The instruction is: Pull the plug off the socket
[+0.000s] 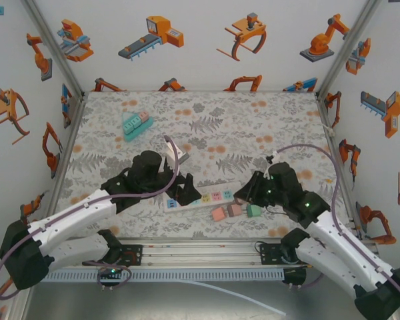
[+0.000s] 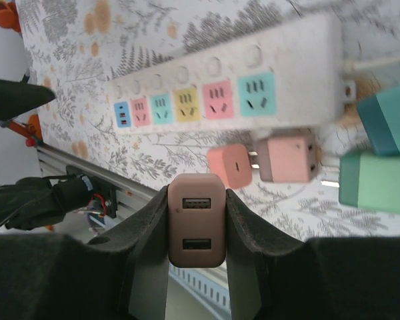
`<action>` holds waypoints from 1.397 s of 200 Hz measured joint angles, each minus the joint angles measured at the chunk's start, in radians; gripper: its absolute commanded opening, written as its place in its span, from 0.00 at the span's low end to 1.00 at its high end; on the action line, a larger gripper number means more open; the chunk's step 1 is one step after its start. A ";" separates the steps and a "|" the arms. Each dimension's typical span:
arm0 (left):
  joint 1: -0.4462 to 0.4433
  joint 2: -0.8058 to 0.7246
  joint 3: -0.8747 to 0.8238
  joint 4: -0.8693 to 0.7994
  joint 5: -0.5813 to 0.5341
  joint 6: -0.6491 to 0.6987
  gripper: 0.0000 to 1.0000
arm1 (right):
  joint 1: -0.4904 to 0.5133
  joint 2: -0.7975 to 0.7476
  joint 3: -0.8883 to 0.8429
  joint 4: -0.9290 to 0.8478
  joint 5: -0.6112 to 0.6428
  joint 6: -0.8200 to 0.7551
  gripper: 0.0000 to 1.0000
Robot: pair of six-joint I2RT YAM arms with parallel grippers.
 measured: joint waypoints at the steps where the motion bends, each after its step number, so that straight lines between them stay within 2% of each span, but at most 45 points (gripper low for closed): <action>1: 0.000 0.000 0.000 0.000 0.000 0.001 0.86 | -0.002 -0.002 -0.003 -0.001 -0.002 0.003 0.03; 53: -0.006 -0.017 0.000 0.027 -0.056 0.025 0.87 | -0.016 -0.072 -0.211 -0.008 -0.113 0.113 0.08; 85: -0.006 -0.016 0.000 0.032 -0.124 0.025 0.88 | -0.016 -0.071 -0.317 0.051 -0.148 0.168 0.08; 109: -0.006 -0.006 0.000 0.032 -0.159 0.024 0.88 | -0.016 -0.064 -0.367 0.128 -0.157 0.200 0.13; 143: -0.006 -0.001 0.000 0.032 -0.177 0.024 0.88 | -0.003 -0.010 -0.382 0.223 -0.154 0.209 0.20; 188: -0.006 -0.001 0.000 0.032 -0.185 0.024 0.88 | 0.030 0.050 -0.384 0.289 -0.123 0.209 0.44; 242: -0.006 -0.001 0.000 0.032 -0.192 0.024 0.88 | 0.038 0.032 -0.384 0.278 -0.100 0.209 0.52; 279: -0.006 -0.001 0.000 0.032 -0.208 0.024 0.88 | 0.041 -0.030 -0.368 0.181 -0.071 0.195 0.58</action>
